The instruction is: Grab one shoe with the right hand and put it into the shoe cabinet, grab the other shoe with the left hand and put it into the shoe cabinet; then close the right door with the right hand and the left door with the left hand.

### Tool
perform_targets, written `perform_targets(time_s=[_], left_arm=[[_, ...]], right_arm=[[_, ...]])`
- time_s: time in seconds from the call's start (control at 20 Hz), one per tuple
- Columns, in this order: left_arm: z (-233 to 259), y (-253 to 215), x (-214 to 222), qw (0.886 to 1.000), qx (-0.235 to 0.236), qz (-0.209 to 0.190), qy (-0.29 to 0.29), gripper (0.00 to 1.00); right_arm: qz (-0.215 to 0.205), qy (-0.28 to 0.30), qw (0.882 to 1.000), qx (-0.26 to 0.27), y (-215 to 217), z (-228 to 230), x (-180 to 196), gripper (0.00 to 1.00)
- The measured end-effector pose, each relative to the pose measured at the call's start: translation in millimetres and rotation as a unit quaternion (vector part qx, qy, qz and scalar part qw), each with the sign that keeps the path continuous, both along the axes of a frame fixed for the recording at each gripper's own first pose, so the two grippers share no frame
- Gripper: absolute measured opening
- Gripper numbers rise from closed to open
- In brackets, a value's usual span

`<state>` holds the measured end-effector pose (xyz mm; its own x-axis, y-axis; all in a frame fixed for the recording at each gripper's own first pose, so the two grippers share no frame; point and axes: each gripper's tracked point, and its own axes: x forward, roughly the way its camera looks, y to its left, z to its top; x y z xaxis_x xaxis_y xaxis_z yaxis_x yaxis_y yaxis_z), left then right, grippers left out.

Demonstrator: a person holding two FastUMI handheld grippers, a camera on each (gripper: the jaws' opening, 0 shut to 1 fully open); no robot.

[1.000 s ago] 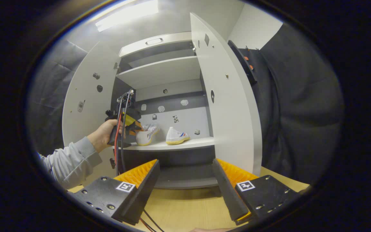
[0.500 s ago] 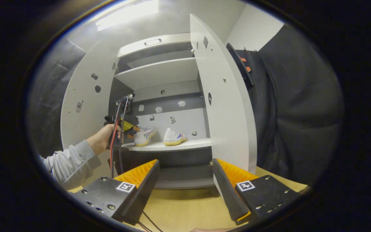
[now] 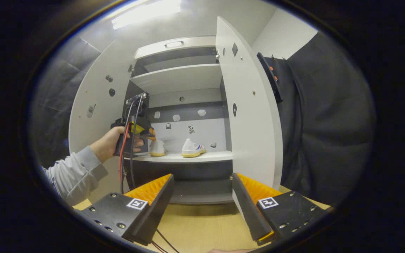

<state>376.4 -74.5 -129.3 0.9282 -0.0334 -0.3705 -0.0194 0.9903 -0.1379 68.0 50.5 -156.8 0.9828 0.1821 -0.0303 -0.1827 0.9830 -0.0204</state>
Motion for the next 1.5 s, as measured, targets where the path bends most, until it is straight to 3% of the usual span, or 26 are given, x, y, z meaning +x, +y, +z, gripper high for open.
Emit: perform_targets(time_s=[0.05, 0.1, 0.2, 0.35, 0.55, 0.65, 0.75, 0.95, 1.2, 1.5], left_arm=[[6, -1, -6, 1.000, 0.013, -0.004, -0.005, 0.81], [11, -4, -18, 1.000, 0.016, -0.008, -0.010, 0.77], [23, -13, -39, 0.999, 0.021, -0.023, -0.020, 0.79], [41, -21, -79, 0.998, 0.026, -0.040, -0.047, 0.96], [64, -36, -149, 0.993, 0.019, -0.074, -0.089, 0.96], [66, -29, -183, 0.992, 0.029, -0.067, -0.105, 0.96], [60, -23, -214, 0.992, 0.038, -0.063, -0.106, 0.96], [43, -23, -264, 0.990, 0.031, -0.096, -0.099, 0.96], [32, -18, -293, 0.987, 0.030, -0.120, -0.098, 0.96], [23, -7, -309, 0.984, 0.047, -0.136, -0.108, 0.96]], right_arm=[[0.000, 0.000, 1.000, -0.001, 1, 0, -1, 0.98], [0.000, 0.000, 1.000, -0.001, 2, 0, -2, 0.98], [0.001, 0.001, 1.000, -0.001, 5, 1, -6, 0.98], [0.002, 0.000, 1.000, -0.002, 8, 4, -15, 0.98], [0.006, -0.004, 1.000, -0.006, 7, 14, -30, 0.98], [0.006, -0.005, 1.000, -0.005, 4, 20, -39, 0.98], [0.010, 0.000, 1.000, -0.004, -2, 24, -46, 0.98], [0.004, 0.002, 1.000, -0.014, -36, 39, -53, 0.98], [-0.012, 0.019, 0.999, -0.036, -107, 54, -40, 0.98], [-0.039, 0.056, 0.996, -0.050, -196, 60, 0, 0.98]])
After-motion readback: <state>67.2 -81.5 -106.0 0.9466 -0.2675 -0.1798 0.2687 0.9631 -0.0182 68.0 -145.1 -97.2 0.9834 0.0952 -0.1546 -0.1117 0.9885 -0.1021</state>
